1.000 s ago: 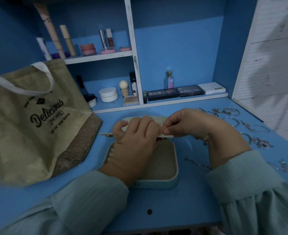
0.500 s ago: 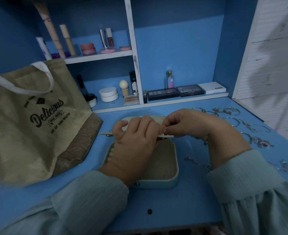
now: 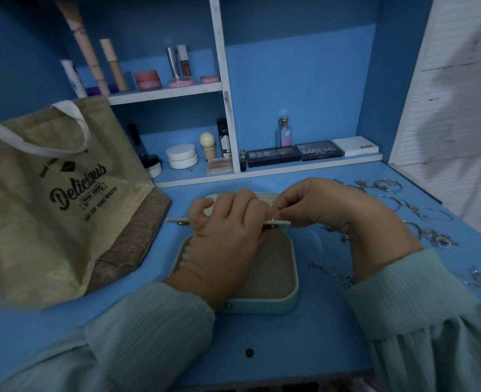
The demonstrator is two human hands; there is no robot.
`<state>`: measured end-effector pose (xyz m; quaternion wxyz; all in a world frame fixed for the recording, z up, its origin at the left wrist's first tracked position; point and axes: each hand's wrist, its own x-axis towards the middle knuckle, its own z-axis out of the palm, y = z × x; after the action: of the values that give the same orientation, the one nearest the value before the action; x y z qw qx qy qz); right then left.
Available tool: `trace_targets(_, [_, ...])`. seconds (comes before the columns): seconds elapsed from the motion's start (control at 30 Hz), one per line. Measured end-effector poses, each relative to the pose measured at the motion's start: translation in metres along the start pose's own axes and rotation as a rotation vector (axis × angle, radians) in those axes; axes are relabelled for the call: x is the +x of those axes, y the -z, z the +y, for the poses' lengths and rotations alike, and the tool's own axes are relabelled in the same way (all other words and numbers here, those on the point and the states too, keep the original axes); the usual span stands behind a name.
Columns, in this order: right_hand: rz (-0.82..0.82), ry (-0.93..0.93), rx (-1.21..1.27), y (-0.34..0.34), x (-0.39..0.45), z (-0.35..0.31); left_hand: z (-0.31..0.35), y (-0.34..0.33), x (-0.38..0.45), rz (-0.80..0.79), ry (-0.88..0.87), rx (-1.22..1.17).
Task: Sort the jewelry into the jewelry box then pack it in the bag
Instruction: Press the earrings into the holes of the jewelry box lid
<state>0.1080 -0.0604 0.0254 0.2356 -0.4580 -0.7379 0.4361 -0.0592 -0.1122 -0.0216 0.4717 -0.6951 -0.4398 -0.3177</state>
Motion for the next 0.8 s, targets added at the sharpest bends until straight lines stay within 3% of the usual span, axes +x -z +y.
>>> trace_targets(0.67, [0.166, -0.037, 0.585, 0.001, 0.008, 0.006, -0.020, -0.029, 0.039, -0.304, 0.154, -0.137])
trace_targets(0.8, [0.207, -0.029, 0.610, 0.000, 0.012, 0.009, -0.023, -0.029, 0.049, -0.500, 0.205, -0.196])
